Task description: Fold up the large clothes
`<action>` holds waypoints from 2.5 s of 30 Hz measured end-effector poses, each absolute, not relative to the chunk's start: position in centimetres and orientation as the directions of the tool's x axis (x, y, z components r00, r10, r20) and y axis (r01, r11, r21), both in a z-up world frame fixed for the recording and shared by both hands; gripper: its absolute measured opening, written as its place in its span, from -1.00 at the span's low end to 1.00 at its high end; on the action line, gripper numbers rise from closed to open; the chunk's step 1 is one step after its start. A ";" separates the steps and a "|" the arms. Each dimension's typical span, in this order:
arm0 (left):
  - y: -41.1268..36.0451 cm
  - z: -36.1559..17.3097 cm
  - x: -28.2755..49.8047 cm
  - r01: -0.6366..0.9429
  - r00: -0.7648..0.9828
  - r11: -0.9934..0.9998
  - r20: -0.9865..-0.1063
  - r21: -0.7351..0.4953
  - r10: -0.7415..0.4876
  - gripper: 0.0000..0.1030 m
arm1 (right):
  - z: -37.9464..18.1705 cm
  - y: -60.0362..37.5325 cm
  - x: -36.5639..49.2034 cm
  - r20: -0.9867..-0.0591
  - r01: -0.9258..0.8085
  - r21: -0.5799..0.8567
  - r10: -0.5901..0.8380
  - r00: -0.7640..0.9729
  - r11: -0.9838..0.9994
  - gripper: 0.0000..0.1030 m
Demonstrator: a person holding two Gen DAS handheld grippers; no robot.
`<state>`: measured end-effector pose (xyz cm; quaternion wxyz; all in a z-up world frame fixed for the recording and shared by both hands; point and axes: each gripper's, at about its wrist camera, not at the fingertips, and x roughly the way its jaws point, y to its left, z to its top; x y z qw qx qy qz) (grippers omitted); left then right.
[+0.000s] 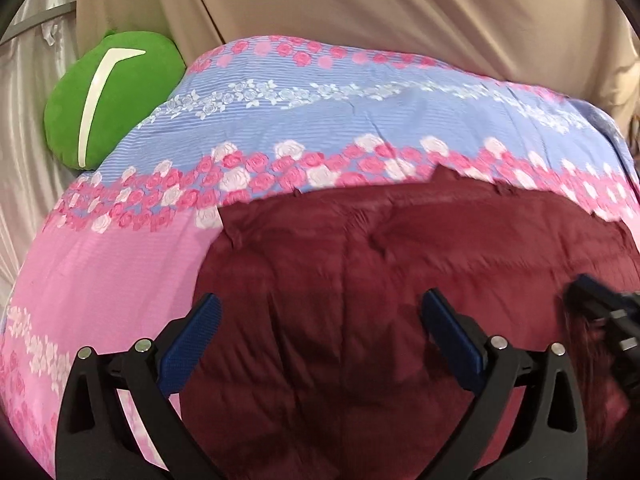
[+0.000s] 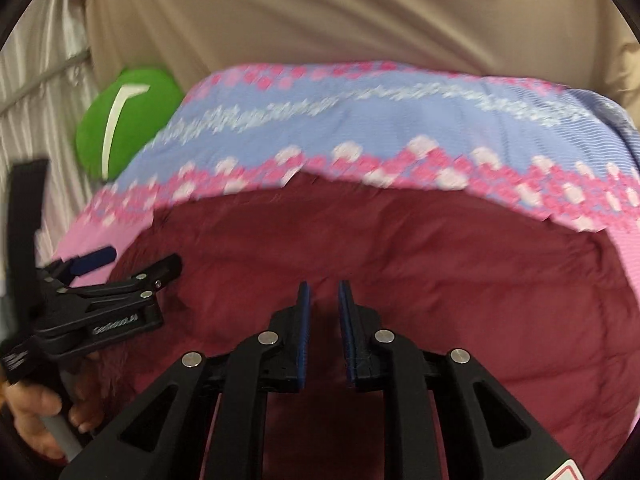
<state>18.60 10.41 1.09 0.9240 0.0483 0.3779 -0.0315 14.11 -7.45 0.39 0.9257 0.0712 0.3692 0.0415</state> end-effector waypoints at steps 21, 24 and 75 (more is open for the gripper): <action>13.9 -2.4 16.0 0.031 0.698 0.999 -0.715 -0.019 -0.035 0.91 | -3.8 -30.9 1.1 -0.718 0.571 0.237 -0.255 0.648 0.786 -0.44; 15.5 -1.2 14.5 0.006 0.707 0.999 -0.706 -0.034 -0.028 0.91 | -0.7 -28.5 0.6 -0.664 0.502 0.245 -0.234 0.710 0.829 -0.46; 20.8 -3.6 13.2 0.071 0.510 0.856 -0.719 -0.513 -0.473 0.82 | -3.0 -7.0 11.8 -0.790 -0.168 0.282 0.328 0.519 0.945 -0.45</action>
